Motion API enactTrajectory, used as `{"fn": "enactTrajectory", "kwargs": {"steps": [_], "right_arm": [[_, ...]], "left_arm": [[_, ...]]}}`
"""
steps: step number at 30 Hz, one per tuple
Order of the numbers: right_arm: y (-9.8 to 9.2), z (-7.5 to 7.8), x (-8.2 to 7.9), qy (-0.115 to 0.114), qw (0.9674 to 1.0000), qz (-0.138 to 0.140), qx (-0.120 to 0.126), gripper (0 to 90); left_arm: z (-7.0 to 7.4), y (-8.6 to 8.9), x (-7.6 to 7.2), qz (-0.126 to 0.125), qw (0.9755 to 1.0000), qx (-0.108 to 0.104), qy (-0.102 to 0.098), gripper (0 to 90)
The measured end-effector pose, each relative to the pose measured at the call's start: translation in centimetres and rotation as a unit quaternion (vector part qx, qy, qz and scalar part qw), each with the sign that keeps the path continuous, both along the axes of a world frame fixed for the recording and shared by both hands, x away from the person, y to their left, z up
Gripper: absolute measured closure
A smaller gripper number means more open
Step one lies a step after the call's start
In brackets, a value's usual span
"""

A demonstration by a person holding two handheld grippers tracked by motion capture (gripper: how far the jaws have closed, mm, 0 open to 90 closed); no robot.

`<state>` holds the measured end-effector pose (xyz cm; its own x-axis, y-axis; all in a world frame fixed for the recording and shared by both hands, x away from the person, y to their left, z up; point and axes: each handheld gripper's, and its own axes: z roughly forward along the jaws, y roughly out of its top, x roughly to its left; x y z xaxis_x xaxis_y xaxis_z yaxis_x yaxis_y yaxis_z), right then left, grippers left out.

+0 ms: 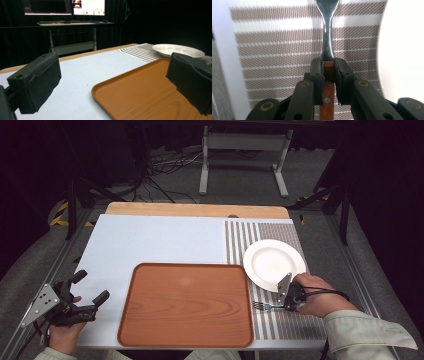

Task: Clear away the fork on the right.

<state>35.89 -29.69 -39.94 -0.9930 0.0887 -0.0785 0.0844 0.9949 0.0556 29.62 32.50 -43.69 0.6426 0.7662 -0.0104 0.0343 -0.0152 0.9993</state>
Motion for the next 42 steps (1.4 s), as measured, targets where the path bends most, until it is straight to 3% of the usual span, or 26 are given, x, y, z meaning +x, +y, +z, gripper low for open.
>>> {"fn": "enactTrajectory", "kwargs": {"steps": [9, 13, 19, 20, 22, 27, 30, 32, 34, 40, 42], "right_arm": [[0.4, 1.9, -0.1, -0.009, 0.9983, -0.044, 0.037, 78.3], [0.7, 3.1, 0.0, 0.002, 0.9936, -0.088, 0.071, 78.2], [1.0, 4.2, -0.1, -0.010, 0.9893, -0.111, 0.095, 78.3], [1.0, 4.4, -0.1, -0.002, 0.9879, -0.120, 0.097, 78.2], [1.3, 4.9, -0.1, 0.010, 0.9819, -0.154, 0.110, 78.3], [1.8, 5.9, -0.3, -0.005, 0.9732, -0.191, 0.129, 78.3], [2.0, 6.1, -0.3, -0.005, 0.9707, -0.198, 0.136, 78.3], [2.4, 6.4, -0.4, 0.001, 0.9639, -0.221, 0.148, 78.3], [2.6, 6.5, -0.4, 0.009, 0.9540, -0.252, 0.162, 78.3], [3.4, 7.2, -0.5, 0.004, 0.9367, -0.290, 0.196, 78.3], [3.6, 7.3, -0.6, 0.005, 0.9285, -0.306, 0.210, 78.3]], "left_arm": [[0.0, 0.1, 0.0, 0.000, 1.0000, -0.001, 0.000, 0.3], [0.0, 0.0, -0.1, 0.001, 1.0000, -0.001, -0.001, 0.3], [0.1, 0.0, -0.1, 0.001, 1.0000, 0.001, -0.002, 0.3], [0.1, 0.0, -0.1, 0.001, 1.0000, 0.000, -0.002, 0.3], [0.0, 0.0, -0.1, 0.000, 1.0000, 0.001, -0.001, 0.3], [0.1, 0.0, -0.1, 0.001, 1.0000, 0.001, -0.002, 0.3], [0.1, 0.1, -0.1, 0.001, 1.0000, 0.000, -0.002, 0.3], [0.1, 0.0, -0.1, 0.002, 1.0000, 0.000, -0.003, 0.3], [0.1, 0.0, -0.1, 0.001, 1.0000, -0.002, -0.003, 0.3], [0.1, 0.0, -0.1, 0.002, 1.0000, -0.003, -0.003, 0.3], [0.1, 0.0, -0.1, 0.000, 1.0000, -0.002, -0.002, 0.3]]}}
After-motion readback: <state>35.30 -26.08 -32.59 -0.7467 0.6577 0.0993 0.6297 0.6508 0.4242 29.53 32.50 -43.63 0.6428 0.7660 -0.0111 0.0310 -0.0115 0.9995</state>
